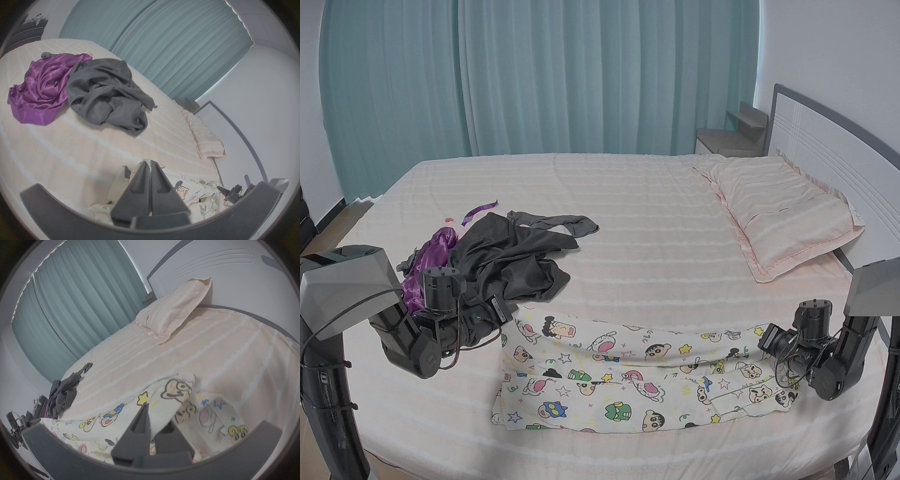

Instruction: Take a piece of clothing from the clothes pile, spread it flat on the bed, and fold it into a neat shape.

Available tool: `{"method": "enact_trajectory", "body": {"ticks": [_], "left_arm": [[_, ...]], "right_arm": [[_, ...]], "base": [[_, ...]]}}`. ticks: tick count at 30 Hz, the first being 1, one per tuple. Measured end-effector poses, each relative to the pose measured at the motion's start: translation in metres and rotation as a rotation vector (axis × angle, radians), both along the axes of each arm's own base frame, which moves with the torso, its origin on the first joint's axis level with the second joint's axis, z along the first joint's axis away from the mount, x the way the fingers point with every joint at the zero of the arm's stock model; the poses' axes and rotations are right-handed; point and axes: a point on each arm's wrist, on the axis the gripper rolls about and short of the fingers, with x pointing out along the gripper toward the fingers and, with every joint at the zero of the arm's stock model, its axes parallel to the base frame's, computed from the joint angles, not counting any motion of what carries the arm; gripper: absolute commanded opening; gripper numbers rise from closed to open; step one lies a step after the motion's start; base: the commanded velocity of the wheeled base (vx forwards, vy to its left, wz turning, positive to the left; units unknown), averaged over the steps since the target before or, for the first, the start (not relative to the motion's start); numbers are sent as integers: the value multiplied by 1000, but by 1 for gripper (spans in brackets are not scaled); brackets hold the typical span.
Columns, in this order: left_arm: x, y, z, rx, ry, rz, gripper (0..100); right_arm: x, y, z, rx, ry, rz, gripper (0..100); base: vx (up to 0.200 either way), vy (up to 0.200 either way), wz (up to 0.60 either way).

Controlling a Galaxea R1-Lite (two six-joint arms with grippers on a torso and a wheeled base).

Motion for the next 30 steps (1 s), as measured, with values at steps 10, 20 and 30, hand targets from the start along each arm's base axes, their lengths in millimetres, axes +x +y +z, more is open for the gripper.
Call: {"method": "enact_trajectory", "body": {"ticks": [10, 20, 30], "left_arm": [[-23, 4, -36, 95, 107, -37, 0], [-29, 6, -57, 122, 176, -15, 100], [-47, 33, -45, 57, 225, 86, 100]], "right_arm": [[-30, 12, -14, -9, 57, 60, 0], [-48, 11, -25, -15, 96, 67, 100], [-64, -5, -4, -3, 63, 8, 100]], "base": [[0, 0, 0], [0, 0, 0], [0, 0, 0]]}}
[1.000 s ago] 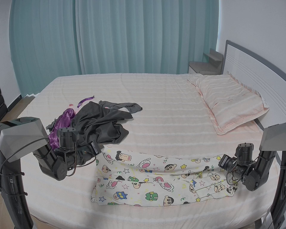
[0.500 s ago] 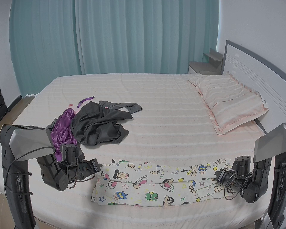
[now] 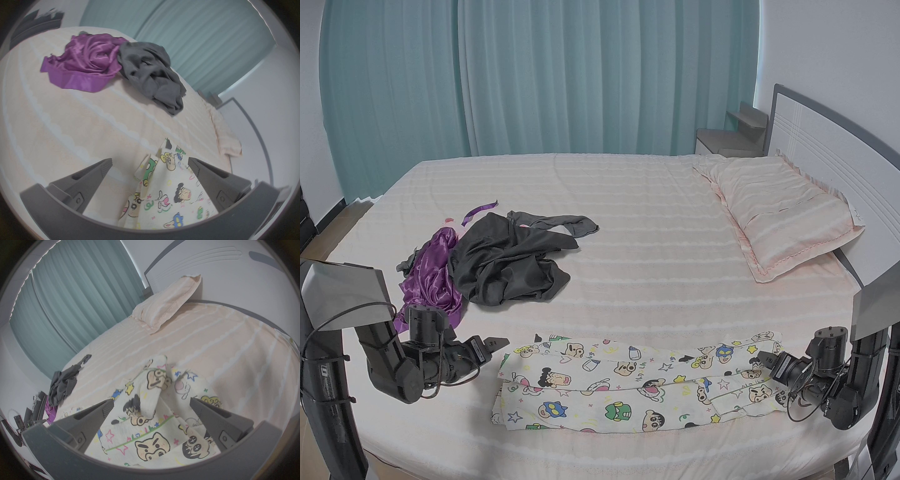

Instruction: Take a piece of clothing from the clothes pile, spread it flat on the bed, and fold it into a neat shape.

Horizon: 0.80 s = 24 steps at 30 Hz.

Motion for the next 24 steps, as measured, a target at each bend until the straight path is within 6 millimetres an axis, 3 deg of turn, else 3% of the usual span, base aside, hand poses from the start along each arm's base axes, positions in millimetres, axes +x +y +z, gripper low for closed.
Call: {"method": "enact_trajectory", "body": {"ticks": [7, 15, 24], "left_arm": [[-8, 18, 20, -165, 16, 156, 100], [-19, 21, 30, -246, 35, 207, 100], [-30, 16, 30, -297, 44, 186, 100]], "right_arm": [[4, -2, 16, 15, -75, -12, 100], [19, 2, 21, 25, -117, 2, 100], [61, 14, 11, 12, -13, 26, 100]], "base": [[0, 0, 0], [0, 0, 0], [0, 0, 0]]}}
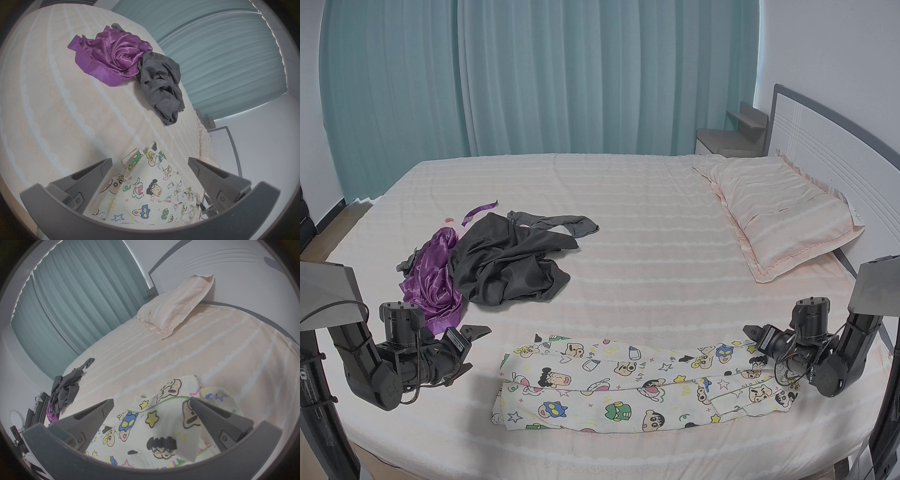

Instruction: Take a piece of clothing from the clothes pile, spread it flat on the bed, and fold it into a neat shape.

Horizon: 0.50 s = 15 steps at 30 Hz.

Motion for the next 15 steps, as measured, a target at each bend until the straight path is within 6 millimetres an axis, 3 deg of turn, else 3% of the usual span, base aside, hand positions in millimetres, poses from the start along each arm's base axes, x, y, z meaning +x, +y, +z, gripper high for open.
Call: {"method": "enact_trajectory", "body": {"ticks": [7, 15], "left_arm": [[-8, -2, -2, -9, -40, -11, 100], [-12, -3, -7, -7, -19, -17, 100]], "right_arm": [[18, 6, -3, -29, 45, 14, 100], [10, 0, -12, -104, 91, 12, 100]], "base": [[0, 0, 0], [0, 0, 0]]}}
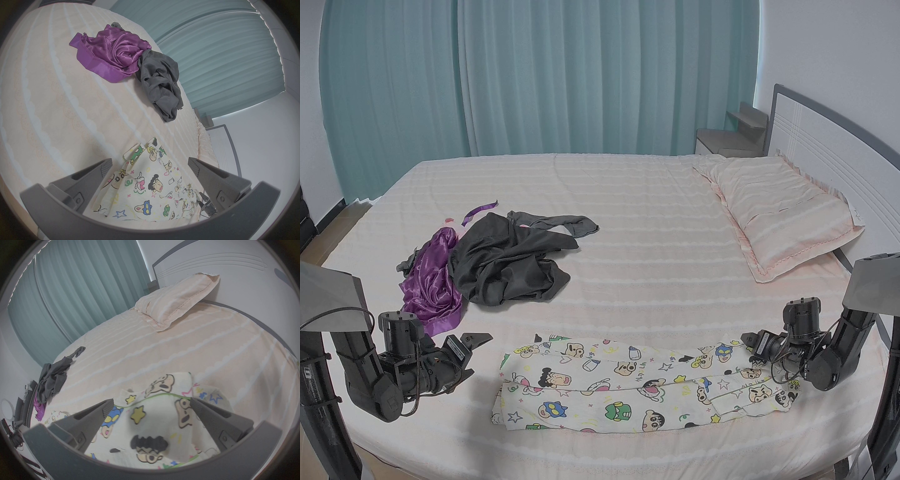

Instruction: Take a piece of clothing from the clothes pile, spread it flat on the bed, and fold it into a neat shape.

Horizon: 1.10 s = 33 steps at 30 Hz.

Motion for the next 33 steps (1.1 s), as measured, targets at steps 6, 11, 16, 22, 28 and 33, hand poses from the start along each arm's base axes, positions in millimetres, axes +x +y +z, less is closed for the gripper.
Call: {"method": "enact_trajectory", "body": {"ticks": [6, 11, 16, 22, 28, 33], "left_arm": [[0, 0, -2, 1, 6, 1, 100], [-1, 0, -3, 14, 5, -7, 100], [-2, 0, -3, 18, 7, -7, 100], [-2, 0, -4, 20, 10, -8, 100], [-3, -1, -4, 21, 13, -9, 100], [-3, -2, -4, 22, 14, -12, 100]], "right_arm": [[-7, -3, -4, -29, 32, -4, 0], [-15, -5, -8, -50, 62, -3, 0], [-22, -7, -7, -53, 74, -2, 0], [-35, -18, -7, -65, 115, 4, 0], [-44, -29, -8, -41, 140, 36, 0], [-44, -30, -11, -39, 146, 38, 100]], "base": [[0, 0, 0], [0, 0, 0], [0, 0, 0], [0, 0, 0], [0, 0, 0], [0, 0, 0]]}}
